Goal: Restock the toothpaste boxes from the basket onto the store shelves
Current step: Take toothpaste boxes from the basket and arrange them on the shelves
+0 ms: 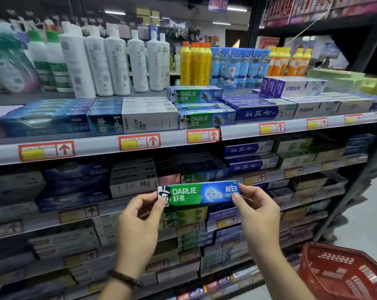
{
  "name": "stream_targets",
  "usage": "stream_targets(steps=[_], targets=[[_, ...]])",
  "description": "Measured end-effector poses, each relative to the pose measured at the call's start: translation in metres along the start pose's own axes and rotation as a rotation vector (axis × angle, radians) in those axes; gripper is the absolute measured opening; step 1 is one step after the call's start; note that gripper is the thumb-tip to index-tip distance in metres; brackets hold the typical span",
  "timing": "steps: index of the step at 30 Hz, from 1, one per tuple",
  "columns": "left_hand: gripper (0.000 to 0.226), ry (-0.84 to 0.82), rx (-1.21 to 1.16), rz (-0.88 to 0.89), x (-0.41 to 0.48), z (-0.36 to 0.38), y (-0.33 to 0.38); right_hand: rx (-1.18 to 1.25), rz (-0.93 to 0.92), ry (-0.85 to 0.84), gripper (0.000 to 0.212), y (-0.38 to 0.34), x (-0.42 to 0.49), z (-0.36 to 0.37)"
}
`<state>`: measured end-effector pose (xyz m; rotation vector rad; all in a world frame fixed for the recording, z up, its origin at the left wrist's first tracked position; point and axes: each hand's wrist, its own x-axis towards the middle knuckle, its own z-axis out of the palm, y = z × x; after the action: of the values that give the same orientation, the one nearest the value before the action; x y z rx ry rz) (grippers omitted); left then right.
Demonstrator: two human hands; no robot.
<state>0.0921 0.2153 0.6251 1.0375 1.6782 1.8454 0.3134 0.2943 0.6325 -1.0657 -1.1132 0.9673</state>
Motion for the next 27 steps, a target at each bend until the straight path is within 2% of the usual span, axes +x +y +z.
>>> stream_targets(steps=[14, 22, 27], targets=[[0.025, 0.133, 0.069, 0.009, 0.045, 0.073, -0.014, -0.113, -0.005, -0.175, 0.019, 0.026, 0.107, 0.003], [0.033, 0.144, 0.279, 0.036, 0.089, 0.099, -0.021, -0.216, 0.016, -0.244, 0.020, 0.034, 0.166, 0.020], [0.044, 0.111, 0.509, -0.050, 0.111, 0.106, -0.029, -0.327, 0.012, -0.289, 0.022, 0.026, 0.186, 0.025]])
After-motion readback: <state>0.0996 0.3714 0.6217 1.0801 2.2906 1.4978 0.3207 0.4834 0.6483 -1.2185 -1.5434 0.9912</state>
